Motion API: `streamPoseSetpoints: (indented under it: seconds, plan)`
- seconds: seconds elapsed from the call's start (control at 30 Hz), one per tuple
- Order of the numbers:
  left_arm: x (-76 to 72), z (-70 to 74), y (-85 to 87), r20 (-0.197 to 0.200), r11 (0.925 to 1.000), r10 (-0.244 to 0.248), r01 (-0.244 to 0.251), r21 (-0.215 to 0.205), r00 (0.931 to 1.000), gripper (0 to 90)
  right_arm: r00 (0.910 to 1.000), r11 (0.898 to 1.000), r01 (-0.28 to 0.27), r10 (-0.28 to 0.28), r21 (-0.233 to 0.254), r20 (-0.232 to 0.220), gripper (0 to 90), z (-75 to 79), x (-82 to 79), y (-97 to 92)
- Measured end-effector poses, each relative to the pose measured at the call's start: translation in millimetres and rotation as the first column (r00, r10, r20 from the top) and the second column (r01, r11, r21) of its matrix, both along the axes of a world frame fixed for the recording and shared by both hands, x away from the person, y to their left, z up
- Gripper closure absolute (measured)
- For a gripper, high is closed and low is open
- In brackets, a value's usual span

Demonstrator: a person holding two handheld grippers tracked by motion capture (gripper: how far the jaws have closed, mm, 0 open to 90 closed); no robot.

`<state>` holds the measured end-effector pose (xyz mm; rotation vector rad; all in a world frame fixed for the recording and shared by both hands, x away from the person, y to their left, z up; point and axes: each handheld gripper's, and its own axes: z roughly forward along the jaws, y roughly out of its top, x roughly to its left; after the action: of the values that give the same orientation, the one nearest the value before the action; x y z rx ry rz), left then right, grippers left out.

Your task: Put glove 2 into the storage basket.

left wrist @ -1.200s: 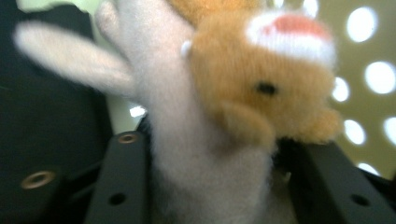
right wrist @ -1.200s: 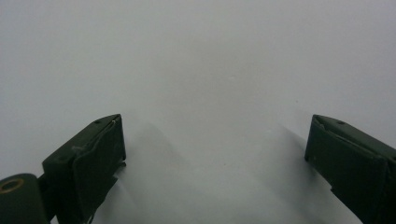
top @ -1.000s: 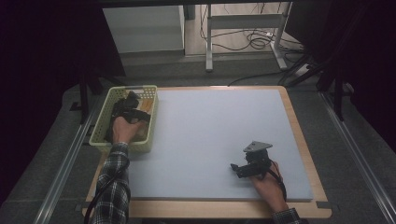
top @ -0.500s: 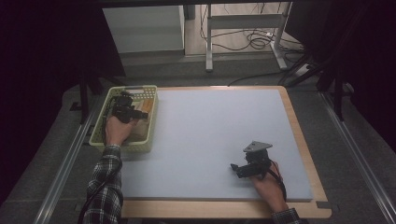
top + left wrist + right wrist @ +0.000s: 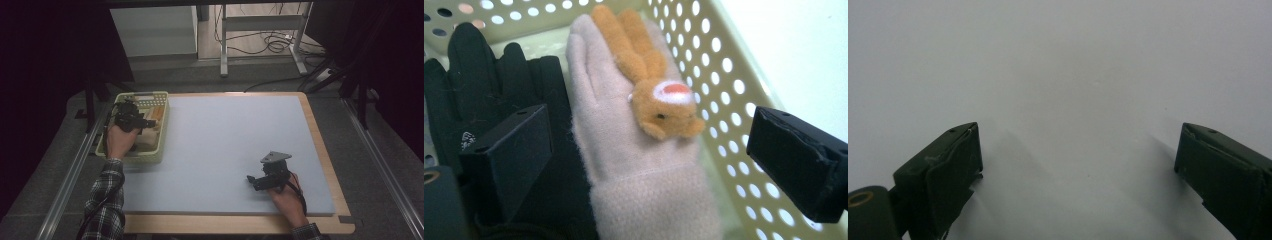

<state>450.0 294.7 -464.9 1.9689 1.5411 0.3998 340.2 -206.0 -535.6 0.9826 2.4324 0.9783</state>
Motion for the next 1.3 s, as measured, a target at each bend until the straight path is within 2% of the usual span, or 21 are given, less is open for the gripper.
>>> streamPoseSetpoints:
  seconds: [0.23,0.4,0.47,0.67,0.8,0.93,1.03,1.07,1.13,1.2,1.27,1.3]
  plan:
    - [-14.0,9.1,-1.2,0.053,0.9991,-0.042,0.043,-0.008,0.9977,2.7,1.0,1.0,0.0,0.0,0.0,0.0,4.7,0.0,0.0,0.0]
    - [-25.7,16.0,-8.3,0.098,0.9961,-0.086,0.087,-0.012,0.9914,2.5,1.0,1.0,-0.001,0.001,-0.001,0.001,4.8,0.2,0.0,0.1]
    - [-30.0,18.4,-12.3,0.112,0.9943,-0.105,0.106,-0.009,0.9882,2.4,1.0,1.0,-0.001,0.001,-0.001,0.001,4.8,0.2,0.1,0.1]
    - [-48.8,27.0,-31.5,0.163,0.9832,-0.179,0.182,-0.007,0.9703,2.0,1.0,1.0,-0.001,0.001,-0.003,0.0,4.7,0.5,0.1,0.1]
    - [-64.5,30.7,-50.8,0.205,0.9702,-0.237,0.242,-0.001,0.9497,1.1,1.0,1.0,-0.001,0.001,-0.003,0.0,4.7,0.6,0.1,0.2]
    - [-82.1,28.4,-75.1,0.236,0.9491,-0.31,0.314,0.018,0.921,0.5,1.0,1.0,-0.001,0.001,-0.004,0.0,4.8,0.7,0.0,0.2]
    - [-97.9,20.9,-96.1,0.258,0.9258,-0.369,0.378,0.017,0.8929,0.4,1.0,1.0,0.001,-0.001,-0.004,-0.002,4.8,0.8,-0.2,0.3]
    - [-101.8,18.1,-101.4,0.257,0.9184,-0.387,0.395,0.021,0.8855,0.3,1.0,1.0,-0.001,0.001,-0.004,0.0,4.8,0.7,0.0,0.2]
    - [-112.5,6.7,-116.9,0.259,0.8974,-0.434,0.439,0.039,0.8629,0.3,1.0,1.0,0.0,0.0,-0.004,0.0,4.8,0.8,-0.2,0.2]
    - [-120.7,-6.3,-128.8,0.25,0.8775,-0.475,0.476,0.059,0.8439,0.0,1.0,1.0,-0.001,0.001,-0.005,0.002,4.7,0.7,-0.2,0.3]
    - [-126.4,-19.0,-136.8,0.243,0.87,-0.49,0.488,0.071,0.8374,0.0,1.0,1.0,-0.001,0.001,-0.005,0.002,4.8,0.7,-0.2,0.3]
    - [-129.4,-28.3,-141.4,0.23,0.8635,-0.502,0.499,0.074,0.8341,0.0,1.0,1.0,-0.001,0.001,-0.005,0.002,4.8,0.7,-0.2,0.3]
